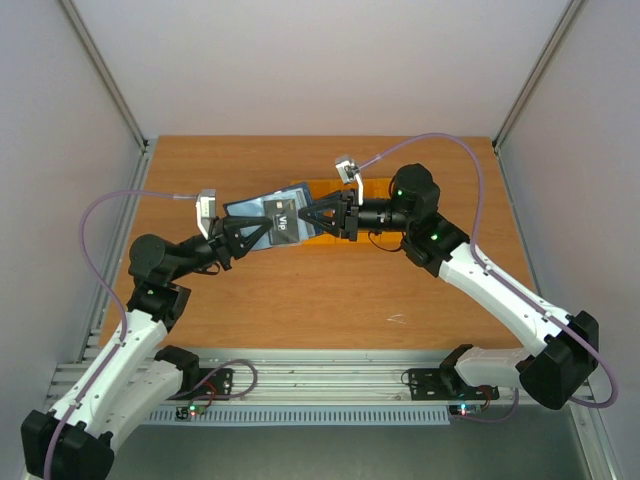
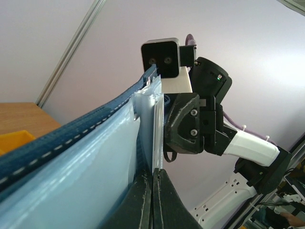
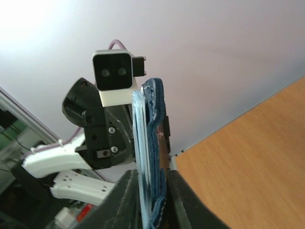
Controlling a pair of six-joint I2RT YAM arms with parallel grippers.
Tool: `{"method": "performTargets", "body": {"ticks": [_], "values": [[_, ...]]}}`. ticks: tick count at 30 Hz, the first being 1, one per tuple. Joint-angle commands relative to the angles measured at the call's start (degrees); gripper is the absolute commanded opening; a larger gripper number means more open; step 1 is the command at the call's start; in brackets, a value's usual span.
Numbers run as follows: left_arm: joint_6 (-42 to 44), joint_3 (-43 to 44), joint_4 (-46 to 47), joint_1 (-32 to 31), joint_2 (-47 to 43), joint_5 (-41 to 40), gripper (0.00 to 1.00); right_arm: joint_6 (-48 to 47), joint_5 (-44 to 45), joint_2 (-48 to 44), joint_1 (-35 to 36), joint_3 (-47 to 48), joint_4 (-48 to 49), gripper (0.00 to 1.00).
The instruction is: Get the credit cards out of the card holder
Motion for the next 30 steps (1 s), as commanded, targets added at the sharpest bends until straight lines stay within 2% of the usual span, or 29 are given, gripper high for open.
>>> {"method": "performTargets", "body": {"ticks": [1, 2, 3, 9, 14, 20, 30], "values": [[-0.5, 0.8, 4.0, 0.2, -0.8, -0.6, 0.0, -0.6, -0.3, 0.9, 0.1, 0.8, -1.3, 0.11], [-0.5, 0.8, 4.0, 0.2, -0.8, -0.6, 0.0, -1.0, -0.2, 0.8, 0.1, 1.1, -2.3, 0.04], [-0.5, 0.7, 3.9, 0.2, -0.8, -0.6, 0.0, -1.2, -0.2, 0.7, 0.1, 1.5, -2.6, 0.02], [-0.6, 0.8, 2.6, 0.2, -0.7, -1.5, 0.0, -3.4, 1.8, -1.7, -0.8, 2.3, -5.2, 0.01], [-0.6, 0.7, 2.0, 0.2, -0.7, -1.9, 0.0, -1.1, 2.0, -3.3, -3.6, 0.6, -4.1, 0.01], [-0.5, 0.6, 1.1, 0.2, -0.8, -2.6, 0.0, -4.4, 3.7, -5.0, -4.5, 1.4, -10.7, 0.01], [-0.2, 0.5, -0.3, 0.3, -0.9, -3.6, 0.0, -4.4, 3.5, -7.8, -7.8, 0.3, -13.0, 0.01]]}}
